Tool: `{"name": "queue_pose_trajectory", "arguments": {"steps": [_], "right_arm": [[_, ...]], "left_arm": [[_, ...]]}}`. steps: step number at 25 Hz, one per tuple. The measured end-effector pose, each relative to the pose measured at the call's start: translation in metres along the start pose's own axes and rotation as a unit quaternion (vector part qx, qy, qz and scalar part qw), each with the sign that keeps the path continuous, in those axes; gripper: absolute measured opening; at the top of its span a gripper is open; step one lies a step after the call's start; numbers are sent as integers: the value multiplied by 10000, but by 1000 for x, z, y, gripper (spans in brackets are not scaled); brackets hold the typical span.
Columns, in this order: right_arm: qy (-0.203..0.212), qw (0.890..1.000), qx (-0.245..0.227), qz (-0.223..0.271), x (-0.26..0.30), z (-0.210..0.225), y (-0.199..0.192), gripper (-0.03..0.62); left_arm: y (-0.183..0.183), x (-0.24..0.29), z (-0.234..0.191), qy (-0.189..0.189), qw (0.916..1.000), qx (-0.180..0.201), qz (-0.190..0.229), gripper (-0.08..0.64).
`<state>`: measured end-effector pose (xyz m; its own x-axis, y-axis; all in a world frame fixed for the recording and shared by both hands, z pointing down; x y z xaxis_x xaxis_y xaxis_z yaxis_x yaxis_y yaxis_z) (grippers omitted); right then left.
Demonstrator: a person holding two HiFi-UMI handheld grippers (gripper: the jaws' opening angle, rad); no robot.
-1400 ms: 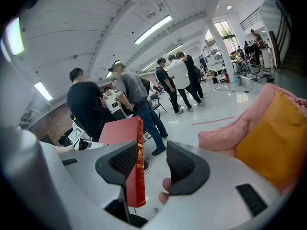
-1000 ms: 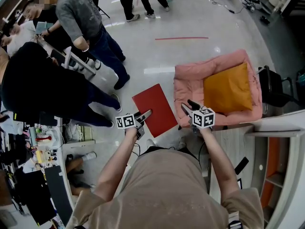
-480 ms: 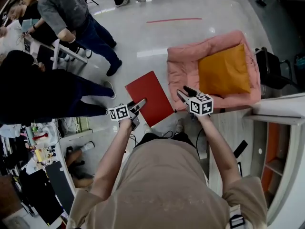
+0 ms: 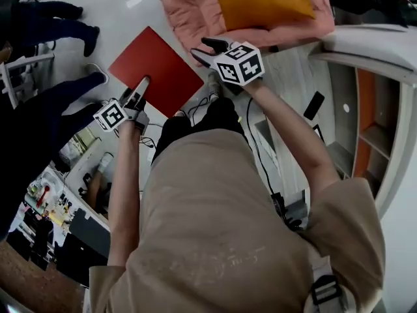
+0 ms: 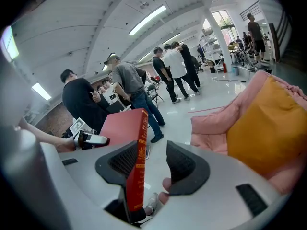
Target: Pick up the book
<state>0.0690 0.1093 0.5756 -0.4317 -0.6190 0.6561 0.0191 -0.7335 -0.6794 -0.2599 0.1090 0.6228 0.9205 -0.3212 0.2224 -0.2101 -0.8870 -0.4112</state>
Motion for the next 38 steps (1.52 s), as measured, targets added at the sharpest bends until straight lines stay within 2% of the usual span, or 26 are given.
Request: {"name": "queue_pose_trajectory", "arguments": {"steps": [3, 6, 8, 14, 15, 16, 17, 20, 23, 25, 27, 29, 31, 33, 38], "right_arm": [[-23, 10000, -57, -59, -2, 6, -3, 195], [-62, 9999, -92, -102, -6, 13, -5, 195], [-94, 9998, -88, -165, -9, 17, -12, 195], [-30, 9997, -171, -195, -12, 18, -20, 195], [-62, 9994, -278, -173, -12, 17, -20, 185], [-105, 9989, -432, -140, -13, 16, -19, 136], [-138, 9982, -572, -90, -14, 15, -18, 115], [-115, 9976, -674, 118, -14, 13, -13, 89], [-40, 9981, -501, 344, -25, 12, -13, 71], [-7, 9983, -339, 474, -32, 8, -12, 69], [24, 9978, -274, 601, -35, 2, -7, 69], [89, 9971, -215, 730, -38, -5, -1, 69], [188, 9962, -153, 840, -38, -9, 5, 69], [277, 9955, -75, 900, -34, -10, 8, 69], [442, 9948, 152, 910, -41, -25, 9, 69]], "left_arm": [[-4, 14, 0, -2, 9998, -215, -60, 264], [-11, 30, 4, -8, 9970, -774, 16, 264], [-15, 39, 7, -49, 9960, -886, -68, 264], [-13, 47, 14, -131, 9979, -573, -277, 264], [-13, 47, 14, -141, 9980, -546, -292, 264], [-12, 47, 15, -143, 9981, -525, -301, 264], [-12, 46, 15, -147, 9981, -510, -301, 264], [-12, 47, 16, -282, 9978, -562, -202, 264], [-21, 47, 19, -412, 9961, -775, -73, 264], [-25, 41, 20, -357, 9953, -906, -4, 264], [-19, 29, 18, -155, 9973, -717, -16, 264], [-9, 18, 19, 96, 9995, -284, -102, 264], [-3, 14, 23, 32, 10000, -80, -37, 264], [2, 18, 27, -301, 9995, -28, 121, 264], [1, 5, 39, -365, 9988, -177, 286, 263]]}}
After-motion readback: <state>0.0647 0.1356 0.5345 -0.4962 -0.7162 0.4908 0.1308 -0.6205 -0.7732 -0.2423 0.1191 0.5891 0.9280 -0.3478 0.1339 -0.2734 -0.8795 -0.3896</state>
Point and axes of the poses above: the fingertips, and each gripper's own axes: x forward along the fingers, z to its right, y out of its top, the point moved 9 cm from there along -x, backward along the fingers, and after that the axes turned 12 degrees about -y, right-handed, at the moved point
